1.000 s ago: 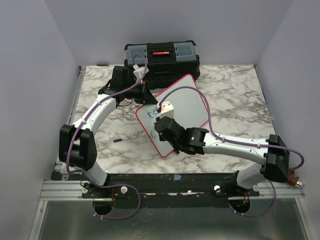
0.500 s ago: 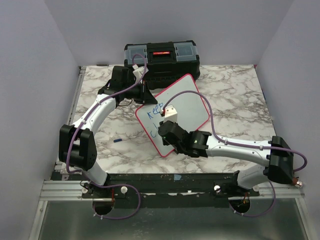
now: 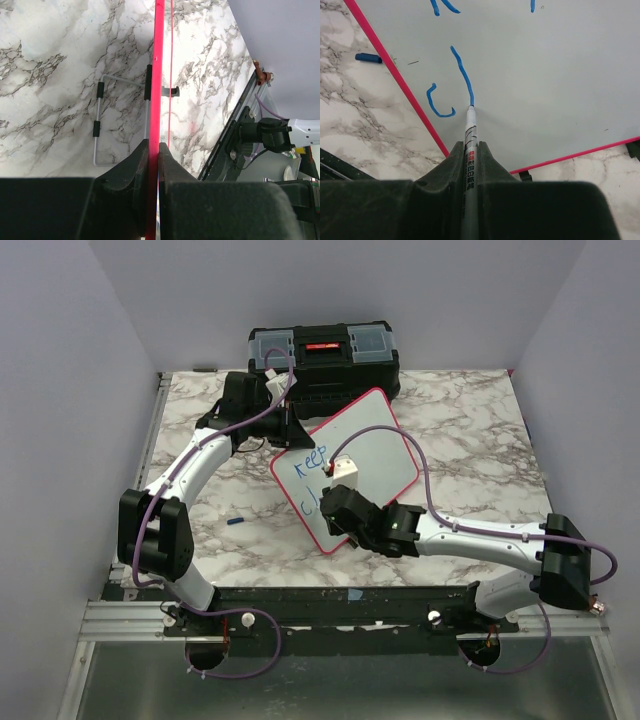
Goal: Write a sentence on the whiteboard
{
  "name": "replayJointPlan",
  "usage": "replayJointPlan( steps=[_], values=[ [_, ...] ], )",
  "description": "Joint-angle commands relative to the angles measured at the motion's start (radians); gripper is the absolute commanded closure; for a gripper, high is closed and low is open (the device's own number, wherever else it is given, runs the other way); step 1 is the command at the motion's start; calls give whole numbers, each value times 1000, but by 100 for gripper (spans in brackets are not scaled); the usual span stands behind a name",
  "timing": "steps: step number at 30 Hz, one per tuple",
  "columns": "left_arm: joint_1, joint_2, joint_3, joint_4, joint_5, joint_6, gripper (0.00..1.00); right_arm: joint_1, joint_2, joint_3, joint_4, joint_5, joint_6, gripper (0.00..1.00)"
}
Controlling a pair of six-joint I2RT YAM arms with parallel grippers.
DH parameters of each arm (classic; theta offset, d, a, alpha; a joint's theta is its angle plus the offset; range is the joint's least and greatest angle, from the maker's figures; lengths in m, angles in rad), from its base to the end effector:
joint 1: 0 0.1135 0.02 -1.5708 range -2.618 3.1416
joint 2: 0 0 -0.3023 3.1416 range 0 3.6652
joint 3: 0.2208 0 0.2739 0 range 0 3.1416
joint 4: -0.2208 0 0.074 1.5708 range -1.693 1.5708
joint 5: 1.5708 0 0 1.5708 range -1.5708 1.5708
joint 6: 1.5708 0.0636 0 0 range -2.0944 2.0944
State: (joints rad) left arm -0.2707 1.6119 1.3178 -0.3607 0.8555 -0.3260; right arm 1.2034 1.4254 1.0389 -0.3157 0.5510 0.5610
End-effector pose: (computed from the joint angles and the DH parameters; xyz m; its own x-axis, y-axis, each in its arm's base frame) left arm 0.3701 -0.1525 0.3250 -0.7969 0.0032 -0.6042 0.5248 0.4991 -0.6895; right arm 0.1547 0.3093 0.2846 -0.5431 -0.1491 -0.8263 -0.4283 0.8957 0.1198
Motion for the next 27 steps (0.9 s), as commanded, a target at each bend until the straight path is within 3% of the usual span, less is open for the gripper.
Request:
replayJointPlan(
  steps=[1,27],
  values=[
    [-2,-40,4,51,3,-2,100,5,-4,23,-17,11,12,99],
    [-2,-40,4,53,5,-4,100,4,80,164,-67,172,-20,99]
  ],
)
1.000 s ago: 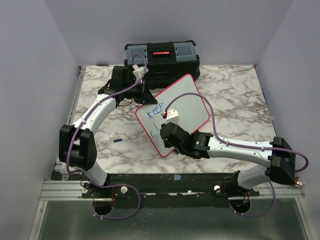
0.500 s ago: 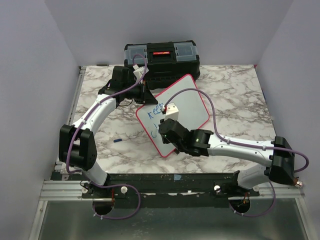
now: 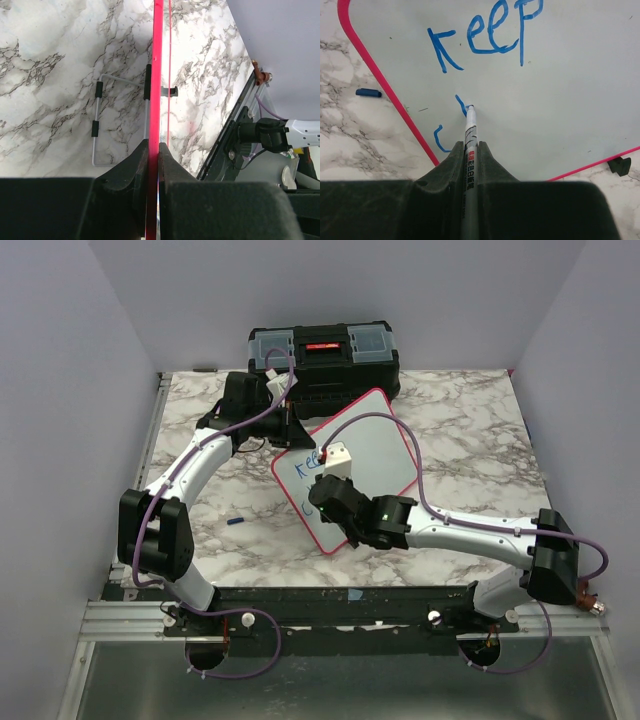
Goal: Write a sentence on the whiteboard
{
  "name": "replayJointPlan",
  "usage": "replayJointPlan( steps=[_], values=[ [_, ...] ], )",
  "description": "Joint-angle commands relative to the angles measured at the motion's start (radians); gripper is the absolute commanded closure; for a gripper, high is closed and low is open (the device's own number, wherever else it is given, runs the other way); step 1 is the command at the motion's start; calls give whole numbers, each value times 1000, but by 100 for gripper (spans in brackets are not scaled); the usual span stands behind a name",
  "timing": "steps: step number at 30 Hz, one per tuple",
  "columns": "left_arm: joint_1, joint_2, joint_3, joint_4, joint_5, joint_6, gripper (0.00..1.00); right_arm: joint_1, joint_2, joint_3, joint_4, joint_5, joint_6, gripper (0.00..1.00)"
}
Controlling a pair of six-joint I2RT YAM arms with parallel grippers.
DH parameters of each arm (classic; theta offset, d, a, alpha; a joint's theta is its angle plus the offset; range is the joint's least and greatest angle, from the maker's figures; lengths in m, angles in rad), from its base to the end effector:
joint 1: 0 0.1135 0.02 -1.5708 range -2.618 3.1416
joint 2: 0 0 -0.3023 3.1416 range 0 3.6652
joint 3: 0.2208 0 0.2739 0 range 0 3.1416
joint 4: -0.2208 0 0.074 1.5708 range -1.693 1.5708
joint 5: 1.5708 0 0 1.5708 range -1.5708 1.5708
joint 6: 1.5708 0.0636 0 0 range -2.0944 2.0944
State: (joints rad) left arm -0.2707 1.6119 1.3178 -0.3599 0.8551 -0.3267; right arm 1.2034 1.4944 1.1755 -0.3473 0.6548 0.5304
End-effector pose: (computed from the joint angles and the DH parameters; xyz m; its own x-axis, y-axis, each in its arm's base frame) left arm 0.3701 -0.1525 0.3251 -0.7967 0.0026 -0.6043 0.5246 0.4993 -0.6895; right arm 0.1681 0.3289 0.3112 -0.4790 -0.1273 -0.8686 -0.3779 0.9230 0.0731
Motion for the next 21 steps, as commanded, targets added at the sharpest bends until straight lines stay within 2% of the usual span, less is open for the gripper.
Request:
replayJointPlan(
  steps=[1,21],
  values=[
    [-2,-41,4,53,5,-3,100,5,8,26,-38,73,12,99],
    [-2,-38,5,54,7,-3,100,4,-85,-118,-41,-64,76,99]
  ],
)
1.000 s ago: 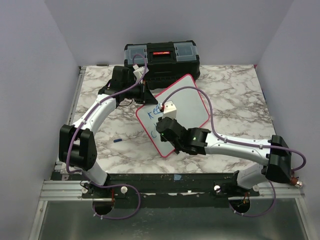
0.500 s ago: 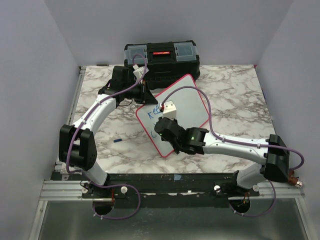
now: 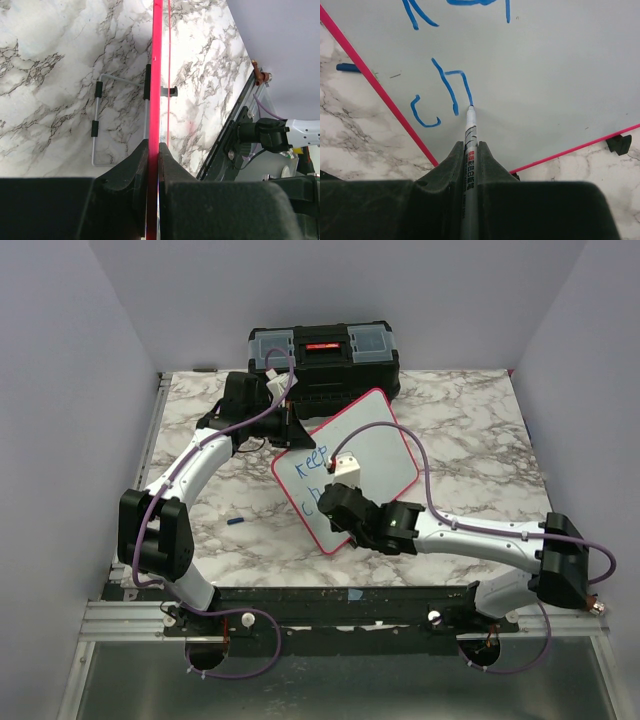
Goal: Write a sentence on the whiteboard
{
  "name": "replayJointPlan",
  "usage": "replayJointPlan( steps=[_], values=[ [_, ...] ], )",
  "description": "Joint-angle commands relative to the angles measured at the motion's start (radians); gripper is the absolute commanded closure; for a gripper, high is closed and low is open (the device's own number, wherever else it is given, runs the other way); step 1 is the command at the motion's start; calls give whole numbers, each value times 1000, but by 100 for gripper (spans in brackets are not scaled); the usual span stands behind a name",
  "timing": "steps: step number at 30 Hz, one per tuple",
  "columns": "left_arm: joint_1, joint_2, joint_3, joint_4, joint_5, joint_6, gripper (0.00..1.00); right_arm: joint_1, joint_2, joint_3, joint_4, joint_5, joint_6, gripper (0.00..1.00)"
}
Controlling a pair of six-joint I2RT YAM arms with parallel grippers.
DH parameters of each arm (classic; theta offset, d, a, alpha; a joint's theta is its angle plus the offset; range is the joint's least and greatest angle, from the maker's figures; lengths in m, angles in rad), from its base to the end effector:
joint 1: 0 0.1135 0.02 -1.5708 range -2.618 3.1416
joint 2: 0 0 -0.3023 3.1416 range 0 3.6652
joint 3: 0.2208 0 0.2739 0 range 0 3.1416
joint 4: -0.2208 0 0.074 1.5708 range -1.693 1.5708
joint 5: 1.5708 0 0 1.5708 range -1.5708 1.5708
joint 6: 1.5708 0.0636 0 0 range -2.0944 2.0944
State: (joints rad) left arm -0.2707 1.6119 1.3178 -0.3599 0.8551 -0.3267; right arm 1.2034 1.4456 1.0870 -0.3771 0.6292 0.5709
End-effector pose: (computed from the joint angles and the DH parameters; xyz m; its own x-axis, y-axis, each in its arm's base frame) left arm 0.3701 -0.1525 0.3251 -0.7967 0.0026 -0.6043 0.5246 0.4993 -0.6895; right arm 0.1594 0.3100 0.2916 -0.5259 -0.1500 -0.8372 -0.3728 0.9254 0.0683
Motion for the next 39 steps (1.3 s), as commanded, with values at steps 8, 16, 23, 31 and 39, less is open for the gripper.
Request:
replayJointPlan(
  steps=[8,16,23,31,39],
  values=[
    [-2,-39,4,53,5,-3,100,4,-42,-16,-24,-29,26,99],
    [-2,-40,4,52,6,-2,100,4,-98,21,-52,-35,30,99],
    [-2,-50,-2,56,10,-5,100,-5,-107,-24,35,-10,23,99],
    [-2,-49,-2,56,12,-5,100,-93,-171,-60,120,-82,0,99],
    [-3,-45,-3,63,15,-8,100,-261,-270,-160,187,-243,31,99]
  ],
)
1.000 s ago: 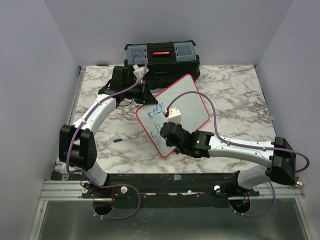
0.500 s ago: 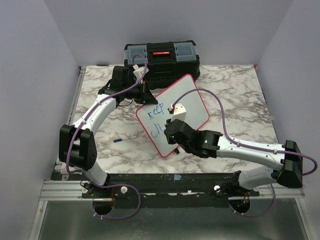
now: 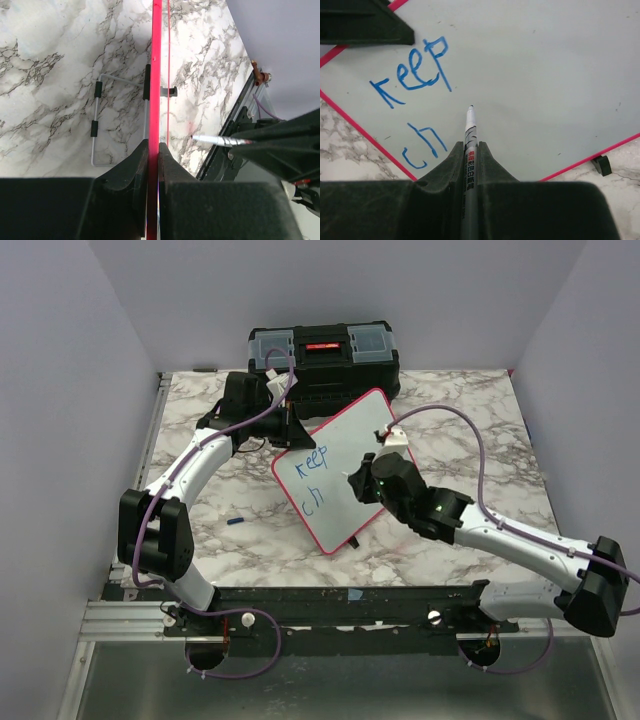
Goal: Write a sentence on the whiteboard
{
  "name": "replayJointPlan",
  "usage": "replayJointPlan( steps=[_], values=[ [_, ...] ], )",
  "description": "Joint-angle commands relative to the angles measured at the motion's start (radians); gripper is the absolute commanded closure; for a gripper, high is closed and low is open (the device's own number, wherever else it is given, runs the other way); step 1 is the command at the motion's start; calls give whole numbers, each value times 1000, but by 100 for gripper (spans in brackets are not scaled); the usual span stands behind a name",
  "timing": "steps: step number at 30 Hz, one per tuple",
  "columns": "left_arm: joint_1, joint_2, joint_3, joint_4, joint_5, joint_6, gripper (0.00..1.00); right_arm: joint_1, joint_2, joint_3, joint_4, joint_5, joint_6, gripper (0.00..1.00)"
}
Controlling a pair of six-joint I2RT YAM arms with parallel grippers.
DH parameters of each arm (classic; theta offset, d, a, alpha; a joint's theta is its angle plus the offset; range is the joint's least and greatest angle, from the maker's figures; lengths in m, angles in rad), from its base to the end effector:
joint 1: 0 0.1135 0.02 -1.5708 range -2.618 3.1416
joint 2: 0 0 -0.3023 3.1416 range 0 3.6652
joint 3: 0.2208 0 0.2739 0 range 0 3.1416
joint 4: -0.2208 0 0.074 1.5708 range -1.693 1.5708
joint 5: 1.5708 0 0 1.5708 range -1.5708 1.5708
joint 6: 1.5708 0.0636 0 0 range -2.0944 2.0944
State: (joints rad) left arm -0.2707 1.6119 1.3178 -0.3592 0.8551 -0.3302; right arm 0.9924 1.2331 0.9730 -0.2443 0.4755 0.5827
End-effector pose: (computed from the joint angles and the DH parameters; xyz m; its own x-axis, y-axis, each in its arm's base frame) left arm 0.3702 -0.1525 0.3251 -0.7981 0.0007 -0.6025 0.5223 0.4992 -0.6914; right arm 0.1927 0.2418 0.3249 -0.5097 0.1142 -0.8527 -0.2933 0.9087 0.2970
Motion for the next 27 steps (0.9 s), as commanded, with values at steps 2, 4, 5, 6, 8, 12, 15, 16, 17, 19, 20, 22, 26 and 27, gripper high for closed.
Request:
replayJointPlan(
  steps=[2,4,5,6,8,12,15,16,17,19,20,22,26,27],
  values=[
    [-2,-43,-2,71,25,-10,100,-68,-72,-64,53,-99,23,99],
    [-2,-40,-3,77,31,-16,100,-76,-79,-77,55,-107,26,99],
    [-3,-40,-5,82,35,-19,100,-77,-80,-83,60,-111,29,99],
    [-4,-41,-6,85,37,-21,100,-77,-80,-88,65,-114,29,99],
    [-4,-41,-8,89,39,-23,100,-77,-77,-99,79,-121,32,99],
    [-4,-43,-11,93,43,-26,100,-76,-65,-105,95,-140,34,99],
    [-4,-43,-11,93,44,-26,100,-77,-61,-104,108,-159,36,99],
    [-4,-44,-11,93,44,-26,100,-77,-60,-105,117,-165,37,99],
    [-4,-42,-11,92,44,-26,100,-77,-60,-105,121,-169,37,99],
    [-4,-40,-11,95,44,-26,100,-76,-58,-103,125,-171,37,99],
    [-4,-38,-11,94,44,-26,100,-76,-56,-102,126,-168,37,99],
    [-4,-37,-12,95,44,-26,100,-76,-53,-100,126,-159,34,99],
    [-4,-35,-10,94,42,-26,100,-77,-47,-96,121,-153,27,99],
    [-4,-35,-9,93,41,-26,100,-76,-44,-95,119,-153,24,99]
  ],
)
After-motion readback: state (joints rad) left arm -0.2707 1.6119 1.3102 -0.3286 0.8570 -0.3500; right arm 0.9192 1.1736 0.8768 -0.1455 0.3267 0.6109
